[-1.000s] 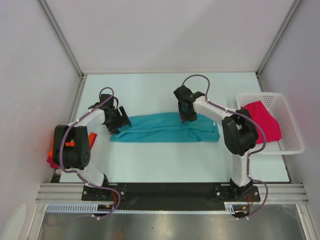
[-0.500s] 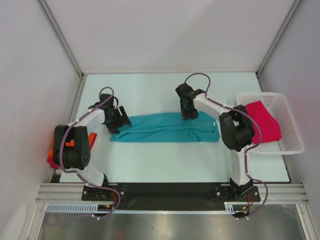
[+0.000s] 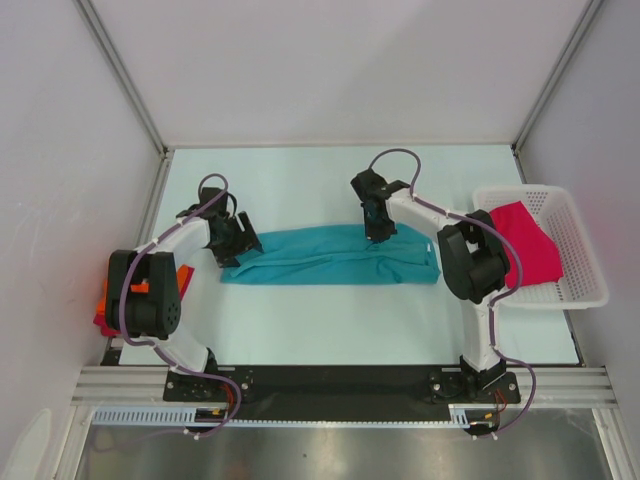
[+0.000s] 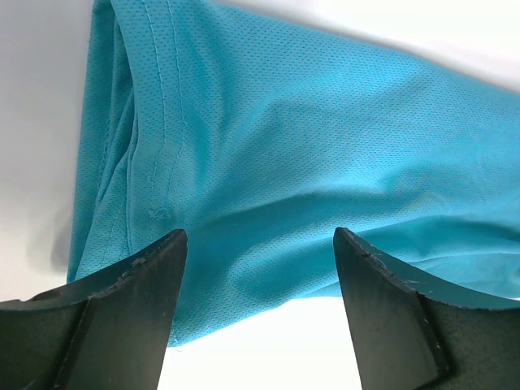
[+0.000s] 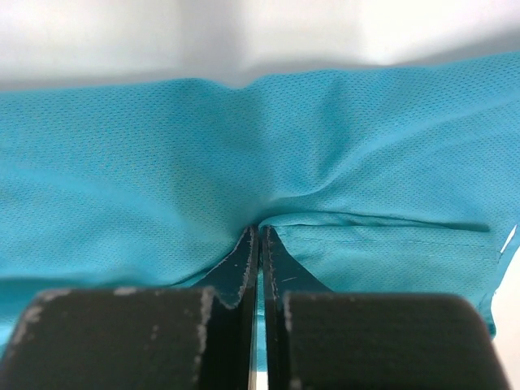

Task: Fold and stack the t-shirts
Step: Fold the other side of the tshirt into a rectangle

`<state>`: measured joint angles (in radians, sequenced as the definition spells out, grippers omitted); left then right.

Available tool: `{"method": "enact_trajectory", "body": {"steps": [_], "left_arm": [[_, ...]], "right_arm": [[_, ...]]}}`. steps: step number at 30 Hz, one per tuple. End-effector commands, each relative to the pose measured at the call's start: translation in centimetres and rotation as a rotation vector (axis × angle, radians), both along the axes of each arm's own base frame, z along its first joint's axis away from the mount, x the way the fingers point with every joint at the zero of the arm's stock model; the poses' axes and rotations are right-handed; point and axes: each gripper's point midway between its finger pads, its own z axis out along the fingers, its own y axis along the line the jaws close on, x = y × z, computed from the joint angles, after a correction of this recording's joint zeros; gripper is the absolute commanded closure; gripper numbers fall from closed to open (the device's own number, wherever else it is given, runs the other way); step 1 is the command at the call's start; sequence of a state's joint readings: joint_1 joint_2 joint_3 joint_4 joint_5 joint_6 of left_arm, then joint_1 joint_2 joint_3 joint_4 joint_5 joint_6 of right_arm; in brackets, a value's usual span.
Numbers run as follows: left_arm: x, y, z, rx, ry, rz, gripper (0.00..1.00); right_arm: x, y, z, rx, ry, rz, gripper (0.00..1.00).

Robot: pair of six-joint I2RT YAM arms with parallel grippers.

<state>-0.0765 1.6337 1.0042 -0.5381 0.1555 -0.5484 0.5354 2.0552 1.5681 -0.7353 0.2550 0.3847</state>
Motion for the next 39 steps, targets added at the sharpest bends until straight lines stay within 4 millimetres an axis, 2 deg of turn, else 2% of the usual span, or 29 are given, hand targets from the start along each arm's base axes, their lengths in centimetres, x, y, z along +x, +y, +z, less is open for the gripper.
{"method": "enact_trajectory", "body": {"steps": [1, 10, 15, 18, 19, 20, 23, 24, 30, 32, 35, 38, 39], "left_arm": [[1.3, 0.0, 2.2, 0.009, -0.077, -0.016, 0.22], [1.3, -0.1, 2.3, 0.009, -0.082, -0.018, 0.22], [1.2, 0.0, 2.5, 0.010, -0.084, -0.021, 0.22], [1.2, 0.0, 2.8, 0.010, -0.090, -0.021, 0.22], [1.2, 0.0, 2.9, 0.008, -0.092, -0.020, 0.21], [1.2, -0.1, 3.0, 0.007, -0.094, -0.024, 0.22], [1.1, -0.1, 3.2, 0.007, -0.100, -0.027, 0.22], [1.0, -0.1, 3.2, 0.005, -0.098, -0.026, 0.21], [0.8, -0.3, 3.1, -0.003, -0.097, -0.034, 0.22], [0.7, -0.2, 3.0, -0.002, -0.094, -0.034, 0.21], [0.6, -0.3, 2.8, -0.005, -0.091, -0.036, 0.22], [0.8, -0.3, 3.0, -0.009, -0.094, -0.032, 0.21], [0.8, -0.3, 3.0, -0.008, -0.096, -0.033, 0.22]], "right_arm": [[0.4, 0.0, 2.8, 0.015, -0.070, -0.007, 1.00], [-0.5, -0.3, 4.4, 0.001, -0.103, -0.004, 1.00], [-1.8, -0.1, 5.6, -0.012, -0.124, -0.004, 1.00], [-3.4, 0.2, 6.2, -0.004, -0.124, -0.004, 1.00], [-4.3, 0.0, 5.8, -0.015, -0.107, -0.003, 1.00], [-4.7, 0.1, 6.4, -0.010, -0.120, -0.004, 1.00], [-7.0, 0.3, 5.6, -0.018, -0.095, -0.001, 1.00], [-7.7, 0.6, 5.9, -0.005, -0.101, -0.003, 1.00], [-11.1, -0.4, 3.2, -0.029, -0.031, -0.014, 1.00], [-11.8, -0.3, 2.6, -0.030, -0.011, -0.011, 0.77], [-11.5, -0.2, 2.3, -0.045, -0.016, -0.006, 0.74], [-10.1, 0.3, 3.0, -0.065, -0.054, 0.002, 0.69], [-9.1, 0.8, 4.0, -0.055, -0.081, 0.002, 0.67]]}}
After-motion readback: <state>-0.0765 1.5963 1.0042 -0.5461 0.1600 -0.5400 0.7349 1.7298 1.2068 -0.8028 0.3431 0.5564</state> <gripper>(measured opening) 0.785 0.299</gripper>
